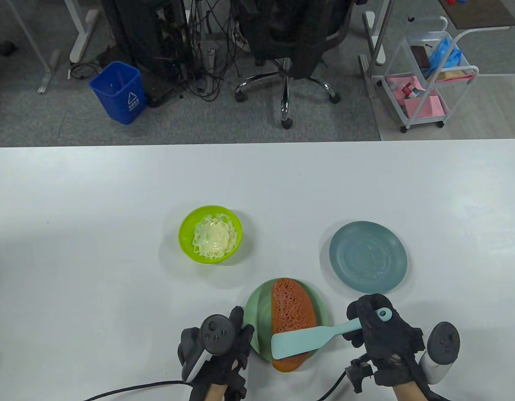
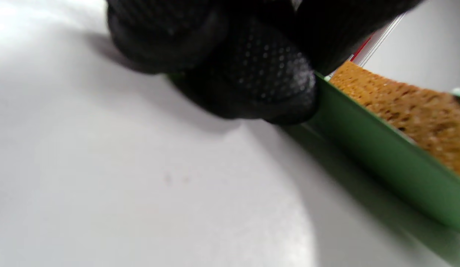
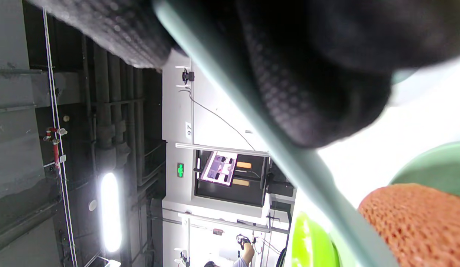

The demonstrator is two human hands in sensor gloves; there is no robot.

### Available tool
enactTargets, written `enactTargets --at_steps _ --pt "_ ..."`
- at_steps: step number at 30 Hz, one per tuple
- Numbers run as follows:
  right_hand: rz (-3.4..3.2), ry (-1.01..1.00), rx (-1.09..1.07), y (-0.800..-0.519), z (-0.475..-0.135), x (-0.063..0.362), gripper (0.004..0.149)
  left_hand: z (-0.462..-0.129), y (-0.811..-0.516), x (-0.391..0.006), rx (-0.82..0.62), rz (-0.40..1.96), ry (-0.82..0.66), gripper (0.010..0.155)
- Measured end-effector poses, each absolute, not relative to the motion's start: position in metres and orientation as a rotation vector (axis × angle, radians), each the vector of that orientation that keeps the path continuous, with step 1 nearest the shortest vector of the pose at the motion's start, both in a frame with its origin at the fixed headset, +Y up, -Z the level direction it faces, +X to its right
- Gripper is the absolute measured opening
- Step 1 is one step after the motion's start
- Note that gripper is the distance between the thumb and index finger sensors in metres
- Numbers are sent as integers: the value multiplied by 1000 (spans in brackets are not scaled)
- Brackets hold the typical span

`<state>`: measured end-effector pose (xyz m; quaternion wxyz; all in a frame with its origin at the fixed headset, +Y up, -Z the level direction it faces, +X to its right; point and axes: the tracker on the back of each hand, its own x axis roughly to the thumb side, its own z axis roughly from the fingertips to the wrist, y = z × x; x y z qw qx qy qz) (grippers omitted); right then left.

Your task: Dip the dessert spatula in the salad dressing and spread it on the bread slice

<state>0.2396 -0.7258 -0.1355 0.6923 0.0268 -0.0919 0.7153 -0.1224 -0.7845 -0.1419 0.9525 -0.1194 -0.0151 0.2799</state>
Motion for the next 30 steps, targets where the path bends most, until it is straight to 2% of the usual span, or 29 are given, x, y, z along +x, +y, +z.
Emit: enactTargets --at_steps 17,25,30 --pt "1642 -304 -93 -719 -143 298 36 -142 -784 -123 -246 574 -29 59" --pt "1580 -333 -31 -712 -150 287 40 -142 -785 -123 -244 579 -33 61" --pt "1523 -293 49 -691 -165 262 44 -142 -785 -126 -262 611 -44 64"
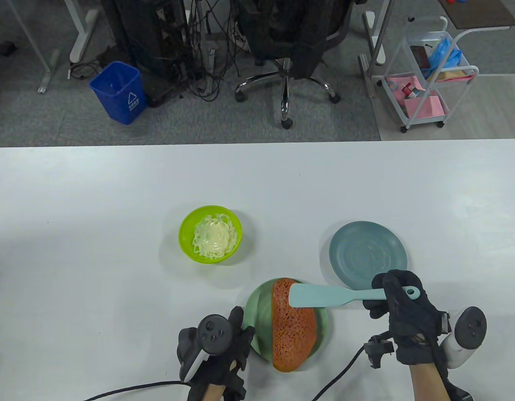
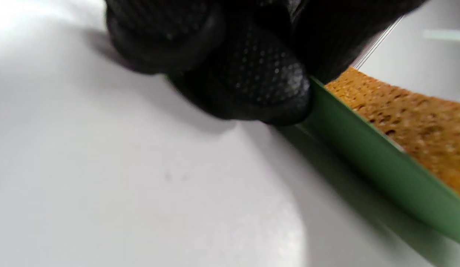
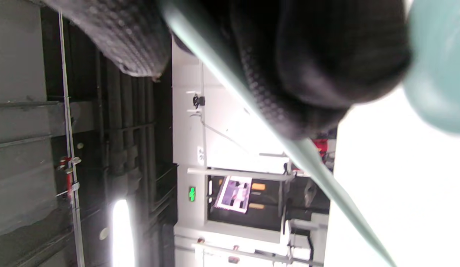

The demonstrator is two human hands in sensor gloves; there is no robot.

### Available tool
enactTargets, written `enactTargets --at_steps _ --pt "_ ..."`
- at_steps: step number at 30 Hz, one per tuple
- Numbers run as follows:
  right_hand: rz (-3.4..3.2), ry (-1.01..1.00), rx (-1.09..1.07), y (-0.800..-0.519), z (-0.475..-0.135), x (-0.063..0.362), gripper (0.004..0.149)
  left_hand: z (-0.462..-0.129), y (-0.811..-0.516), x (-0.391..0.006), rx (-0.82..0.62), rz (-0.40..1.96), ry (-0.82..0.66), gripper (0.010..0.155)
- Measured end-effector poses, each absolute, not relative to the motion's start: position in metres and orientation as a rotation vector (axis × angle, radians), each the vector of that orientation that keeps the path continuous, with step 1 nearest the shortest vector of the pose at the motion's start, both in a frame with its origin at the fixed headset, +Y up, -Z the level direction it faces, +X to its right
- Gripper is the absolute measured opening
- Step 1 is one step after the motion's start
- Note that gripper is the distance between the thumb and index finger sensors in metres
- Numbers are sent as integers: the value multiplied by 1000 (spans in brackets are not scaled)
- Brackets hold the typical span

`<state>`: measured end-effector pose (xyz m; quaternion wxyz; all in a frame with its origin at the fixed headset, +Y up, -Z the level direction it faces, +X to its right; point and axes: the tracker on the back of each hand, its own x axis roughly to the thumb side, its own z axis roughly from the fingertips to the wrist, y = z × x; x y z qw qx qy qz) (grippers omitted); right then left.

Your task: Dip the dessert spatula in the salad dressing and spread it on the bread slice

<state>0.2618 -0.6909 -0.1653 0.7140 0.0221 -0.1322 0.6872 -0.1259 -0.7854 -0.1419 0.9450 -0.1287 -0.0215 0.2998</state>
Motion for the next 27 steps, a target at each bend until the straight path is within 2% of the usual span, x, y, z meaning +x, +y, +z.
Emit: enactTargets --at_steps 6,10,18,27 --pt "1541 -208 109 -654 -199 213 45 -142 -786 -127 -276 631 -47 63" --pt "1554 -163 123 -644 -225 178 46 -143 -786 -128 -286 645 -50 63" --pt "1610 -36 129 -651 -267 113 48 -144 -787 -130 -303 665 -48 63" --pt "1714 70 48 -670 -295 72 50 -145 -787 -132 -319 683 -47 62"
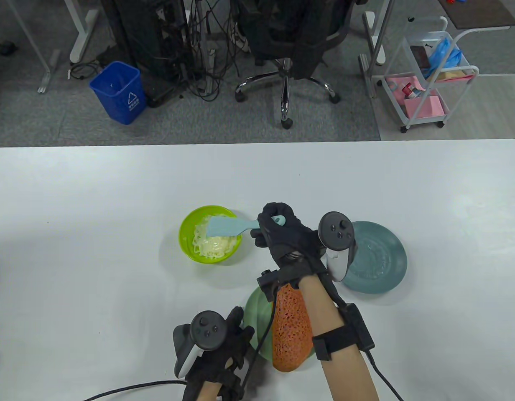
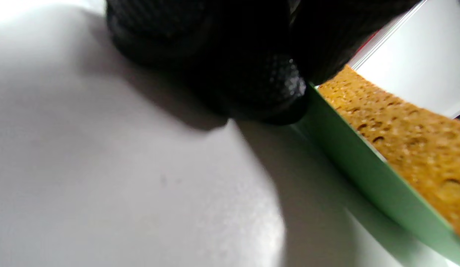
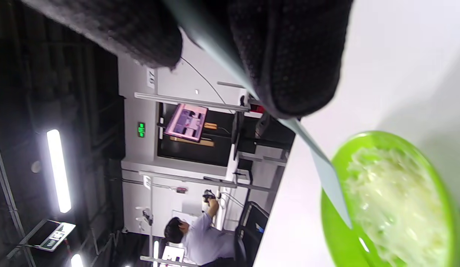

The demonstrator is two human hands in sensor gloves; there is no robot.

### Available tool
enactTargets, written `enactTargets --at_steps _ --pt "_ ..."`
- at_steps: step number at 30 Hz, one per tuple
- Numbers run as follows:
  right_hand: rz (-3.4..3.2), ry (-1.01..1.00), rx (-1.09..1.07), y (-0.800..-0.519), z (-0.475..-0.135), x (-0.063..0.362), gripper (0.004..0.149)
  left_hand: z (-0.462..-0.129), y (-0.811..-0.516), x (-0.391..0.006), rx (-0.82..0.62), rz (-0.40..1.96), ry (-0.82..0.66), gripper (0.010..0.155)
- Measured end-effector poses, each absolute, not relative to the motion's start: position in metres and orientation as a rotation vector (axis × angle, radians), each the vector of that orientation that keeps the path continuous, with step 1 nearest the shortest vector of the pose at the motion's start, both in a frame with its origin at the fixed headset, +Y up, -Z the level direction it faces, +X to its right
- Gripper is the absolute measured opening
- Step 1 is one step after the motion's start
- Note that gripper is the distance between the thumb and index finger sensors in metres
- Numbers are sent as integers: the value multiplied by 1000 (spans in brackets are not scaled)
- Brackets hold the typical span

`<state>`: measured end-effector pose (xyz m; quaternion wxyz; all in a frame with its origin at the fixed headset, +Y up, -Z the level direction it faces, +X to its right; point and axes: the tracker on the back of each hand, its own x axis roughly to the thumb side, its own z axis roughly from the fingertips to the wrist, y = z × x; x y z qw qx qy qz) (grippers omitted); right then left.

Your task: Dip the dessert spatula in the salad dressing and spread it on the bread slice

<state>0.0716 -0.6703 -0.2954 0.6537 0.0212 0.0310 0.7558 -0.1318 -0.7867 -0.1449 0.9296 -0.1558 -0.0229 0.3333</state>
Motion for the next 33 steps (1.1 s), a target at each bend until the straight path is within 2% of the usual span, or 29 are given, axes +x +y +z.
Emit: enactTargets --at_steps 12,33 --pt "1748 153 -51 -698 -307 61 50 -146 -787 -133 -328 693 -46 62" --pt "1725 112 -113 -686 -305 91 47 -146 -787 -133 -328 694 -44 62"
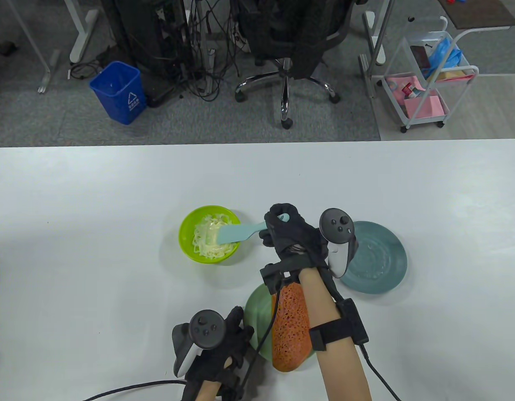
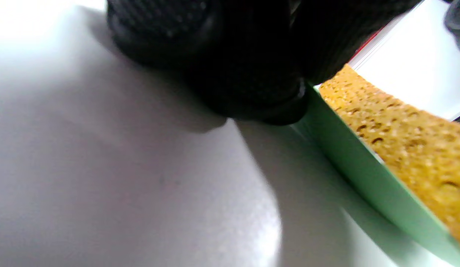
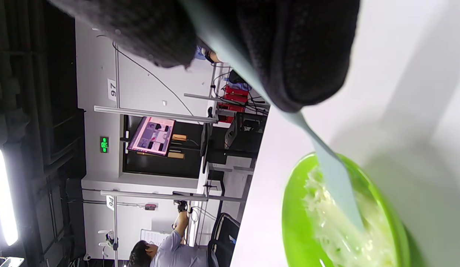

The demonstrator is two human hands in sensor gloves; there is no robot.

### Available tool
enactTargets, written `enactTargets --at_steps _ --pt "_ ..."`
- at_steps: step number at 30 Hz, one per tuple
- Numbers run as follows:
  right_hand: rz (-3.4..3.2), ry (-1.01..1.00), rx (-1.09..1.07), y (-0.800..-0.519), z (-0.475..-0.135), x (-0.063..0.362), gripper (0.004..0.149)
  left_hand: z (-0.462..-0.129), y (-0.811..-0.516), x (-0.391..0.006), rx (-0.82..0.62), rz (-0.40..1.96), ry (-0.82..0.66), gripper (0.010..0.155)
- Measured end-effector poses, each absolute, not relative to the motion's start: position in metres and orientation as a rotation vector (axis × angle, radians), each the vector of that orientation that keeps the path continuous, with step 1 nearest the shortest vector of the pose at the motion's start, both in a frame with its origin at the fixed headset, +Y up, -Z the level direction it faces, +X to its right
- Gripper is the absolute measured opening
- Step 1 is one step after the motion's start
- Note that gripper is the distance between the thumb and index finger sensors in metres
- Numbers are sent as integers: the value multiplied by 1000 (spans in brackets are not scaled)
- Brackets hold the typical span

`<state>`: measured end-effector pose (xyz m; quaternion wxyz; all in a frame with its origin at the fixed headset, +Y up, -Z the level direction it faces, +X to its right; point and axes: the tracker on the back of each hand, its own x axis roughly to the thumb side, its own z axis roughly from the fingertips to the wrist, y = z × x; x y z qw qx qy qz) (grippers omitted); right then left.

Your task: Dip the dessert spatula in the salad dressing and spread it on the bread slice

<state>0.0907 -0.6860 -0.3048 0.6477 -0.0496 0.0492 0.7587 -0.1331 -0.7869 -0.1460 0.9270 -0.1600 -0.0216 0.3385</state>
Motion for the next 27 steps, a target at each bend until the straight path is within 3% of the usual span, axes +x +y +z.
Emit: enactTargets --at_steps 14,27 --pt "1667 75 -110 -673 -302 101 48 -146 -787 -133 -332 699 -45 62" --pt "1636 135 -75 -695 -306 72 50 -146 -787 -133 -331 698 -46 62"
